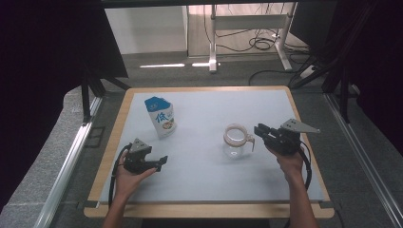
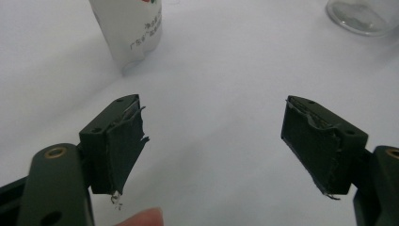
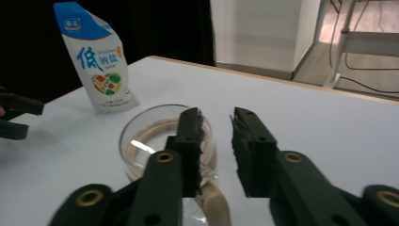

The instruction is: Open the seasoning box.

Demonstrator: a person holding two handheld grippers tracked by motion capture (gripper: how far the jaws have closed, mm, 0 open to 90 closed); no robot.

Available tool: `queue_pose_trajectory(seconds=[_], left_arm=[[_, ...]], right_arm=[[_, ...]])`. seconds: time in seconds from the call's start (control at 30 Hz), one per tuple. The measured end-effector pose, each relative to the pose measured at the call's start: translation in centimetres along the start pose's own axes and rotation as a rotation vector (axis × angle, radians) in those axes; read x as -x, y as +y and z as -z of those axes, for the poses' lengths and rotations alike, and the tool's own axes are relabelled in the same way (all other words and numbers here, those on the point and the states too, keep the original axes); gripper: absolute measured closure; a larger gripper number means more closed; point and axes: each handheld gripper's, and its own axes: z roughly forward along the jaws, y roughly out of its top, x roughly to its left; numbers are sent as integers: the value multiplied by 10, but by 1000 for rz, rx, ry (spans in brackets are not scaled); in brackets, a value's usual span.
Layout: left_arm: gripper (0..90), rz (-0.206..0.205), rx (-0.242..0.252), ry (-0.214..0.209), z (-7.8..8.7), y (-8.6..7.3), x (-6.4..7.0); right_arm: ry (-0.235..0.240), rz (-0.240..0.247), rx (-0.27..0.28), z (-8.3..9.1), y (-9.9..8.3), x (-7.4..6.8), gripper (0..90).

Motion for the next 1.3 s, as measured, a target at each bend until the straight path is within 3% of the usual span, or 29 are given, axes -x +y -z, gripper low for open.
queue_pose_trajectory(seconds=[0.1,0.37,0.7,0.97,1.3], left_arm=[[225,-19,-5,-1,-2,0,3],[244,-31,12,3,0,1,6],[255,-29,15,-17,2,2,7],[256,-17,15,-15,1,2,4],[320,32,29,-51,2,3,2]], right_arm=[[-34,7,-13,0,-3,2,896],[-34,41,-35,-4,-4,-6,900],[-37,41,-43,-10,-7,-9,900],[-27,53,-62,-15,-10,-13,900],[-27,47,-81,-17,-14,-13,900]])
